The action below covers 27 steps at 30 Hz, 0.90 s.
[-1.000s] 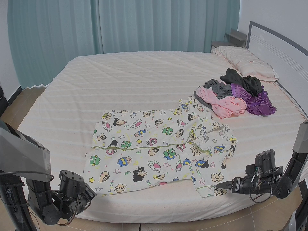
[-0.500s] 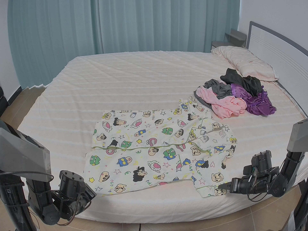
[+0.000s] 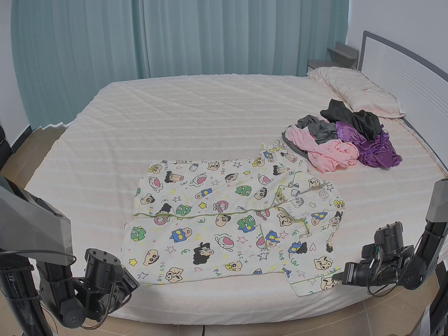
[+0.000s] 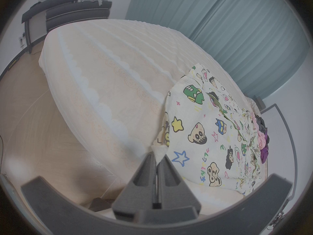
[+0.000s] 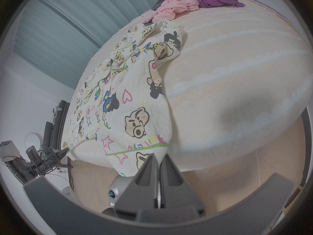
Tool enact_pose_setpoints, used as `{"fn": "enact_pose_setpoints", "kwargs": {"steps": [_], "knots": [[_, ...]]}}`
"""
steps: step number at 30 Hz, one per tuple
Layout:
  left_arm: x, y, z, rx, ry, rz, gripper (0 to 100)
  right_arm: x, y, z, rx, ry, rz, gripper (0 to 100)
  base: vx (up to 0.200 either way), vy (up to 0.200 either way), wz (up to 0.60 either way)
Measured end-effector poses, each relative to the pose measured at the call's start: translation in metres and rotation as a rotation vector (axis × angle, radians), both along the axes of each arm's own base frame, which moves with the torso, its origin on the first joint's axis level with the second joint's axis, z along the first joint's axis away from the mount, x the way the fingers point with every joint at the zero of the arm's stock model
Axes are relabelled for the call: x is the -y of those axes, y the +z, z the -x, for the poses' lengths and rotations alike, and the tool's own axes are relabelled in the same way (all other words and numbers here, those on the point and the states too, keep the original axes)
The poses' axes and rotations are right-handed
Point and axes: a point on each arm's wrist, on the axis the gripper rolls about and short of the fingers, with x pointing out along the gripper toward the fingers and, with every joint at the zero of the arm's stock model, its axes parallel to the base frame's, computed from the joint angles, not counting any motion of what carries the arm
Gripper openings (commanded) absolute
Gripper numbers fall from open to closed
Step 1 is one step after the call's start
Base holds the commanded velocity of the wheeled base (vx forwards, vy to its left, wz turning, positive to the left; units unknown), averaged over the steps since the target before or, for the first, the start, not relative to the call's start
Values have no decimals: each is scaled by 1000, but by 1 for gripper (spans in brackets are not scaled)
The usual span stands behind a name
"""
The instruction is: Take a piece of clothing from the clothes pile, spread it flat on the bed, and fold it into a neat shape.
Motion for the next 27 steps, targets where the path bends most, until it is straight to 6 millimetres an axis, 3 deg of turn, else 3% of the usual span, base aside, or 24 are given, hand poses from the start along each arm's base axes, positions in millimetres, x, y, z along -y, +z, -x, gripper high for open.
{"fn": "enact_pose_setpoints", "kwargs": {"steps": [15,27], "knots": [[-4,20,10,46,-95,-159,0,8,26,50,4,-1,7,0,0,0,0],[-7,64,19,199,-152,-195,0,13,64,72,174,-6,-17,0,0,0,0]]}}
